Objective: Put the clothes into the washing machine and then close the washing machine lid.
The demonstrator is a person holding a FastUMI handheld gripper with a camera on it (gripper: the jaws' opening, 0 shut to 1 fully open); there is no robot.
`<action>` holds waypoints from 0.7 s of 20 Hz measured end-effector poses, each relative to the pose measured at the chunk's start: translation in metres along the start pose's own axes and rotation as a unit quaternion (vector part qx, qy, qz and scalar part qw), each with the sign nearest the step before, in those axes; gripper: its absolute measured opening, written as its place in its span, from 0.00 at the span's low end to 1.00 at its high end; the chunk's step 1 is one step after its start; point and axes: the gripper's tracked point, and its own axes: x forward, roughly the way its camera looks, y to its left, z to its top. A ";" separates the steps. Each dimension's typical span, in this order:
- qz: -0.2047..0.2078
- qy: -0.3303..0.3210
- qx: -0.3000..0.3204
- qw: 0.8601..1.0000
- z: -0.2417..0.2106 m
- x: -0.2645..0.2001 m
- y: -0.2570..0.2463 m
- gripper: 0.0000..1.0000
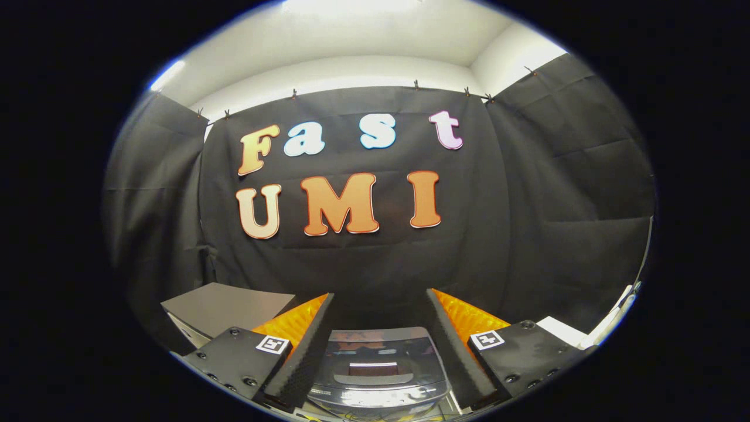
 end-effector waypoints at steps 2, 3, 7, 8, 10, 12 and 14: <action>-0.007 -0.004 -0.008 1.000 -0.002 -0.021 -0.018 0.97; -0.009 -0.004 -0.008 1.000 -0.003 -0.031 -0.025 0.97; -0.005 -0.007 -0.005 1.000 -0.007 -0.060 -0.042 0.97; -0.006 -0.008 -0.003 1.000 -0.007 -0.068 -0.045 0.97; -0.005 -0.007 0.000 1.000 -0.011 -0.079 -0.048 0.97; -0.009 -0.009 0.002 1.000 -0.012 -0.090 -0.052 0.97; -0.017 -0.015 0.001 1.000 -0.011 -0.098 -0.056 0.97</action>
